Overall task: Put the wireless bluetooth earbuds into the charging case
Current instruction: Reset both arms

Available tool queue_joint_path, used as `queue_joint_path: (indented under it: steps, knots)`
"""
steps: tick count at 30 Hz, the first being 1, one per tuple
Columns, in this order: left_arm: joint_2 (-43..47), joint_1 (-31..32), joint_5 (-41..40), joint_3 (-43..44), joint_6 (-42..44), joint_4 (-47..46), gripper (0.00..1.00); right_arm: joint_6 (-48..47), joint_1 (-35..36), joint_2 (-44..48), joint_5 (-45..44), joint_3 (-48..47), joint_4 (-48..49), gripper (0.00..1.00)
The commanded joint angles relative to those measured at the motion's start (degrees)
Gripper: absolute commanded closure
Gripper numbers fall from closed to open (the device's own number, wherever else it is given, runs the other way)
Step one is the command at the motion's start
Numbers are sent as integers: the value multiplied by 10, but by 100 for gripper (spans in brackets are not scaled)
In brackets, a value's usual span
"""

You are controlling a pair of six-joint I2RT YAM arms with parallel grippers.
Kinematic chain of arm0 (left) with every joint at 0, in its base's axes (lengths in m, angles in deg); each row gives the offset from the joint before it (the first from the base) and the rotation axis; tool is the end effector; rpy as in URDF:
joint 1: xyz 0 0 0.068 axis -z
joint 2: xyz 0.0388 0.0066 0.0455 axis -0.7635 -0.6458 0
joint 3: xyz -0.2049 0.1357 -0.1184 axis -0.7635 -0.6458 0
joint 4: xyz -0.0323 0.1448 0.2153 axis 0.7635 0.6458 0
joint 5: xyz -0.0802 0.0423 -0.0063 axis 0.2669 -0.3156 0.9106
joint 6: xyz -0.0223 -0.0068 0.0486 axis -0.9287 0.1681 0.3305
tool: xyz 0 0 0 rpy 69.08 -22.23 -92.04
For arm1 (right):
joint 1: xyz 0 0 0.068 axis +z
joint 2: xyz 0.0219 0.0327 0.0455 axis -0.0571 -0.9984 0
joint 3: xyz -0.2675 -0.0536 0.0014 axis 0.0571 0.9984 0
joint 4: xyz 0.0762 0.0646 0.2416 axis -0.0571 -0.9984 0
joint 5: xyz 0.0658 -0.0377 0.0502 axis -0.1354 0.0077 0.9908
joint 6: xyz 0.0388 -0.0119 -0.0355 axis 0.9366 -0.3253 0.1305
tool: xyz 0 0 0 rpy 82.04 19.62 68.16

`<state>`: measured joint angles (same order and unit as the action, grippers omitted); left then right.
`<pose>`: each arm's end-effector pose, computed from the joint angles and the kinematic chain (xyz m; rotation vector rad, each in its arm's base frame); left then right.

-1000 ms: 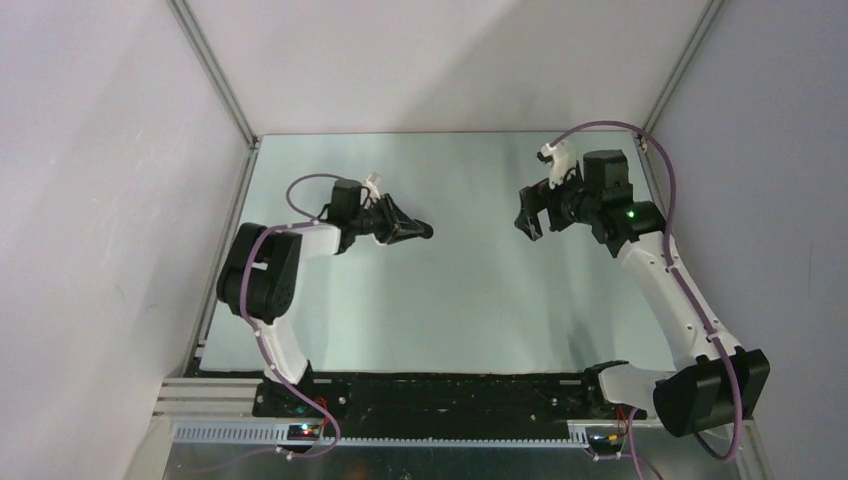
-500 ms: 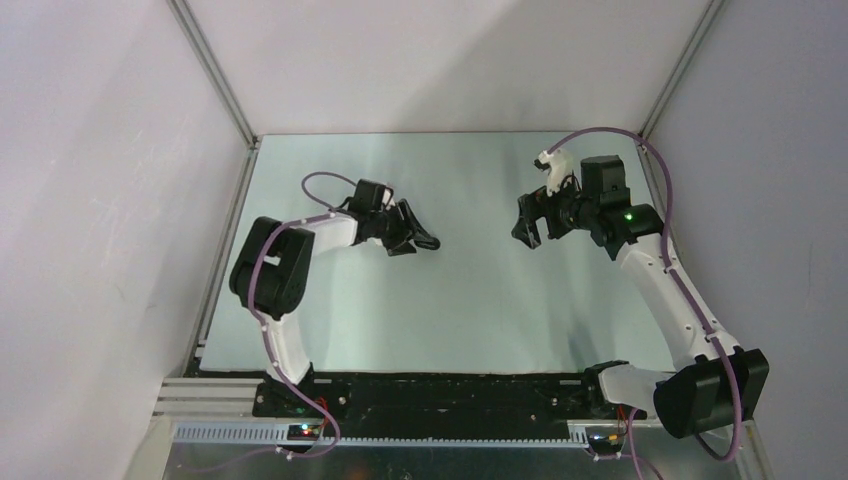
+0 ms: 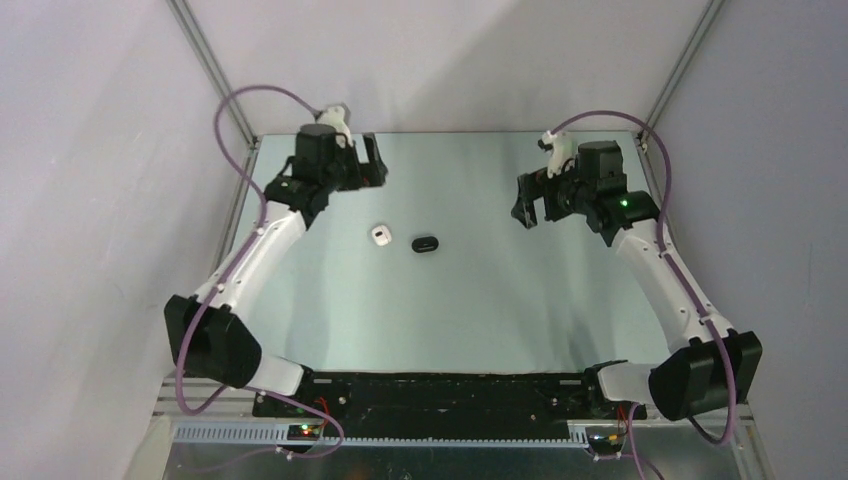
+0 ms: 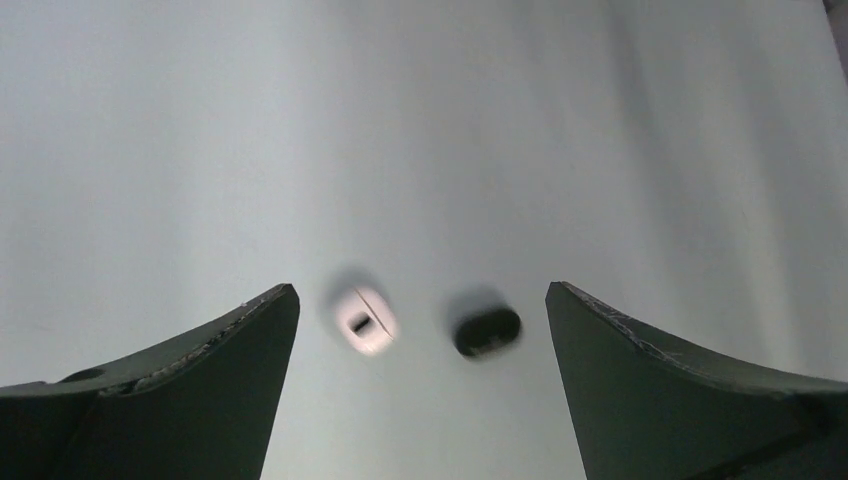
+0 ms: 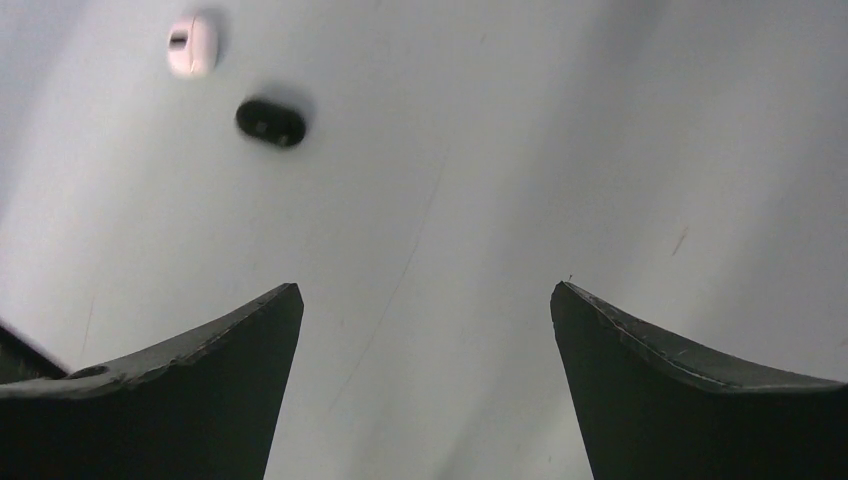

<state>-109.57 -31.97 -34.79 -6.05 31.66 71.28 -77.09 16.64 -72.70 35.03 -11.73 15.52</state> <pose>0.3158 -0.1028 0.3440 -0.0089 2.1462 -0.4230 0.2642 0.0749 0.3542 -0.6096 2.1311 0.4163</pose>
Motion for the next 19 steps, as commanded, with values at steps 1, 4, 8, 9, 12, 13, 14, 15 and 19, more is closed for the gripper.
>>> queue_joint_path:
  steps: [1, 4, 8, 9, 12, 13, 14, 15, 19]
  knots:
    - [15, -27, -167, 74, 108, 6, 0, 76, 2, -33, -124, -50, 144, 1]
    - [16, -40, -218, 105, 141, -6, 0, 141, 11, -84, -223, -115, 170, 0]
    - [-54, -43, -201, 86, 307, -22, 1, 149, 16, -103, -293, -118, 210, 1]
    - [-86, -40, -205, 114, 341, 12, 0, 148, 17, -106, -301, -116, 217, 1]
    - [-126, -40, -242, 185, 359, 78, 0, 150, 15, -120, -314, -112, 212, 1]
    - [-122, -46, -228, 212, 343, 106, 0, 153, 13, -128, -322, -114, 209, 1]
    - [-113, -50, -215, 219, 307, 112, 0, 160, 12, -130, -324, -117, 202, 1]
    - [-90, -57, -184, 215, 287, 112, 0, 161, 9, -131, -319, -118, 201, 1]
    - [-46, -62, -126, 187, 258, 72, 0, 149, 8, -123, -286, -102, 221, 1]
